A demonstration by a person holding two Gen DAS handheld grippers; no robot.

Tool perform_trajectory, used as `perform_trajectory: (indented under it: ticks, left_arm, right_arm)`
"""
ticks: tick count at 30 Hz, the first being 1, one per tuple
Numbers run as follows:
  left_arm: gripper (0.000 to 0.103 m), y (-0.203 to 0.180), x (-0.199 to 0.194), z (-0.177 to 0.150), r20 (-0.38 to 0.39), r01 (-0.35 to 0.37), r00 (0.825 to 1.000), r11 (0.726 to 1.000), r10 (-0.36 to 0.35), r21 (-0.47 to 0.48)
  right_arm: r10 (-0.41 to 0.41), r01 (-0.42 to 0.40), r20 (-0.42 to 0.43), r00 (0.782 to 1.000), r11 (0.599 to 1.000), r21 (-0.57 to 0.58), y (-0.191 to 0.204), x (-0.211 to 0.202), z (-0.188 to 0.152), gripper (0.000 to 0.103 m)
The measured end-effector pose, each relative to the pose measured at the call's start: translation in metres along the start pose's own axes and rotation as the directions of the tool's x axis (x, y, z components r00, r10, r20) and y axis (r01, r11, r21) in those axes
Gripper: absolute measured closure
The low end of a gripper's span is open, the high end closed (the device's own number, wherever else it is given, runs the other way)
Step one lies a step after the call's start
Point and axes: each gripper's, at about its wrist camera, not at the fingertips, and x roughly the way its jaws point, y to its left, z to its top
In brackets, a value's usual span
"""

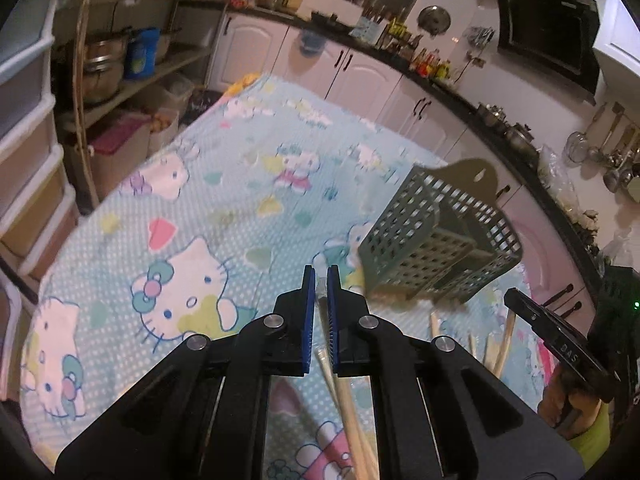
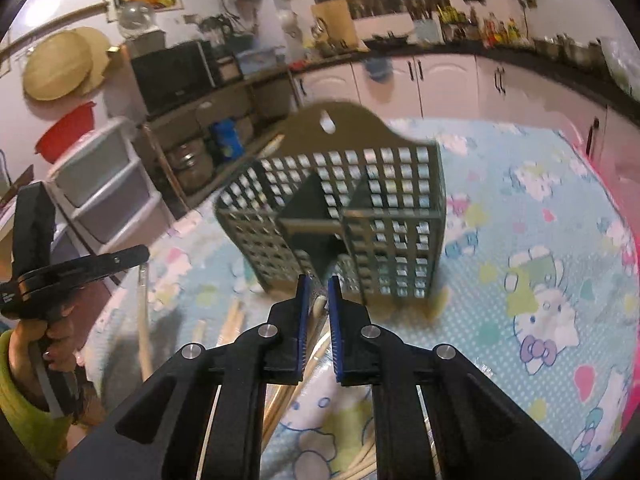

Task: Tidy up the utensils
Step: 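Lift the chopsticks with both tools and carry them above the slotted holder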

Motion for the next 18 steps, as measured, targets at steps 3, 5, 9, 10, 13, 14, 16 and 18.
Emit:
perform_trajectory:
  ticks: [3,5,9,10,13,14,16,18]
  left_arm:
    - [0.101,-0.011,-0.010,0.007,0.029,0.005,1.000,1.000,-0.006,0.027]
    - [0.101,-0.018,-0.015,0.010,0.046,0.008,0.999,0.999,-0.010,0.043]
    - [0.102,-0.033,-0.026,0.016,0.073,0.023,0.997,0.997,-0.028,0.068]
    - [0.102,-0.036,-0.027,0.017,0.077,0.027,0.996,0.997,-0.032,0.074]
    - [0.102,-0.048,-0.034,0.020,0.095,0.035,0.994,0.995,-0.044,0.098]
    - [0.102,-0.052,-0.036,0.022,0.100,0.041,0.994,0.993,-0.052,0.107]
    - [0.102,-0.059,-0.039,0.024,0.109,0.047,0.992,0.992,-0.060,0.119]
    - [0.102,-0.068,-0.043,0.027,0.119,0.058,0.990,0.989,-0.074,0.133]
  right_arm:
    - [0.011,-0.010,0.042,0.999,1.000,-0.025,0.007,-0.016,0.006,0.095]
    - [0.017,-0.014,0.063,0.998,0.999,-0.036,0.010,-0.025,0.010,0.095]
    - [0.021,-0.016,0.103,0.994,0.999,-0.050,0.013,-0.040,0.015,0.096]
    - [0.023,-0.017,0.112,0.993,0.998,-0.052,0.013,-0.043,0.016,0.096]
    - [0.024,-0.016,0.141,0.990,0.998,-0.058,0.013,-0.053,0.020,0.096]
    - [0.023,-0.014,0.150,0.988,0.998,-0.060,0.015,-0.057,0.021,0.096]
    - [0.020,-0.009,0.168,0.985,0.998,-0.066,0.016,-0.063,0.022,0.097]
    - [0.019,-0.006,0.184,0.983,0.997,-0.072,0.016,-0.069,0.025,0.097]
